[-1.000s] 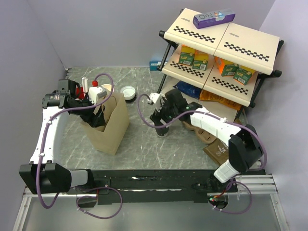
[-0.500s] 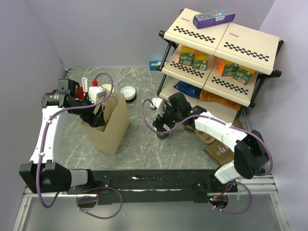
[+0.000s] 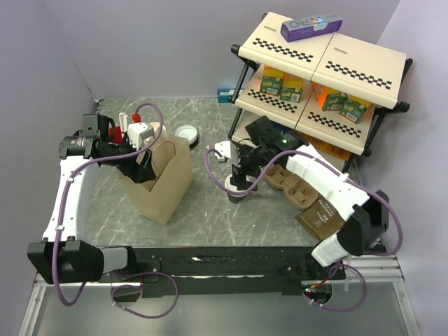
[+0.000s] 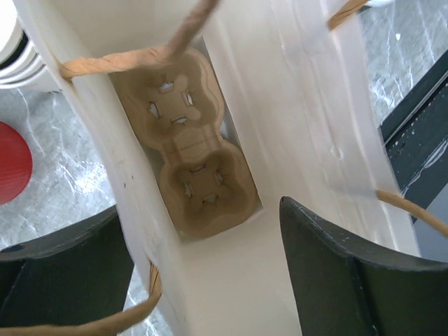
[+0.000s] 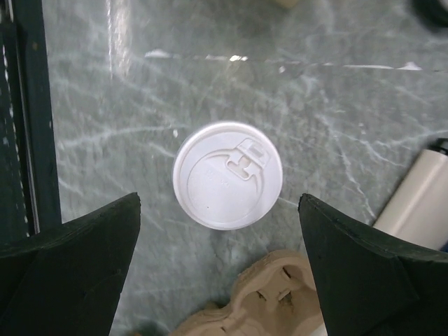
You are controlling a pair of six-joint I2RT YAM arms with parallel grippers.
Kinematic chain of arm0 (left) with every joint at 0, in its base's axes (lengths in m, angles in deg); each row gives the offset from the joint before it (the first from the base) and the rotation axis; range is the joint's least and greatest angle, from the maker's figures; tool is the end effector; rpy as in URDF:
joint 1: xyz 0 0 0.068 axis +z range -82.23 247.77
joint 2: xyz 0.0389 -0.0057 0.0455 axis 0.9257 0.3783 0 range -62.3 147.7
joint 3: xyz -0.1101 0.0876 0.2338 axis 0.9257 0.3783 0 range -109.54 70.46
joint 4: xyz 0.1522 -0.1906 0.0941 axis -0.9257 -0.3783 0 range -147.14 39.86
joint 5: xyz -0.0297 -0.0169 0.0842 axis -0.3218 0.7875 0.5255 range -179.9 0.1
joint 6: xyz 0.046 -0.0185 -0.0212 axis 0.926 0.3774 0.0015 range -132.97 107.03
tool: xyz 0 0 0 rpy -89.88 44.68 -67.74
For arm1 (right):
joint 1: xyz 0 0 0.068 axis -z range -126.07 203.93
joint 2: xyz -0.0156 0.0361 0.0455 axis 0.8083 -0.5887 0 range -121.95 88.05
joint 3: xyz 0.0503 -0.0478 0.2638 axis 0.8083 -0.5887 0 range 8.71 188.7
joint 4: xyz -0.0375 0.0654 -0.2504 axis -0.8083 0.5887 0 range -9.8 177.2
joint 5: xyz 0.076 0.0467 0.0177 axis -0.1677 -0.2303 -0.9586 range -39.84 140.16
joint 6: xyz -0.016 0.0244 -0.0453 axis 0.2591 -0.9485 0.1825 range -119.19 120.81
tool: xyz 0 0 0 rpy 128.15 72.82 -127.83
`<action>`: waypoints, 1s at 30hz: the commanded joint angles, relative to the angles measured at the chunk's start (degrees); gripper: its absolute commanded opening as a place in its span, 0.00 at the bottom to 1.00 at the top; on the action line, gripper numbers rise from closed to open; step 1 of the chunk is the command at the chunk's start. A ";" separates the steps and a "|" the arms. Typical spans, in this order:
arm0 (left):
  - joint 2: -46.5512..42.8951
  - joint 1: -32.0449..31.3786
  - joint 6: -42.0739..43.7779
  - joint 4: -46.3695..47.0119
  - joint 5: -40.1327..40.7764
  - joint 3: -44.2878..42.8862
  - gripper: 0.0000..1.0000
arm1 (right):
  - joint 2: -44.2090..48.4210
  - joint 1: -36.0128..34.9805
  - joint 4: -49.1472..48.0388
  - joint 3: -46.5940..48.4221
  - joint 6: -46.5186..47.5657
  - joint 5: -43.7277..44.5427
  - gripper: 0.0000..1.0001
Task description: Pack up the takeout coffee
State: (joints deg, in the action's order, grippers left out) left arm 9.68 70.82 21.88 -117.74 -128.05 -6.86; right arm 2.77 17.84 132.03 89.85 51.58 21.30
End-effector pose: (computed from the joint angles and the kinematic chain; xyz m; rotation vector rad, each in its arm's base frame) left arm 0.2249 -0.0101 0.3569 0.8599 2.2659 -0.5961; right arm 0.2370 0.1940 0.3316 -1.8201 1.6425 0.5282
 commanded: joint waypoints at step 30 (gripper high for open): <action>-3.52 0.12 -1.80 3.08 -1.49 2.08 0.82 | -19.05 1.38 18.56 15.45 25.70 -2.16 0.99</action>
State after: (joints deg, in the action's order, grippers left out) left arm 6.84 70.82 20.76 -115.75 -128.27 -4.96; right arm -14.85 19.10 148.03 102.13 73.91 19.77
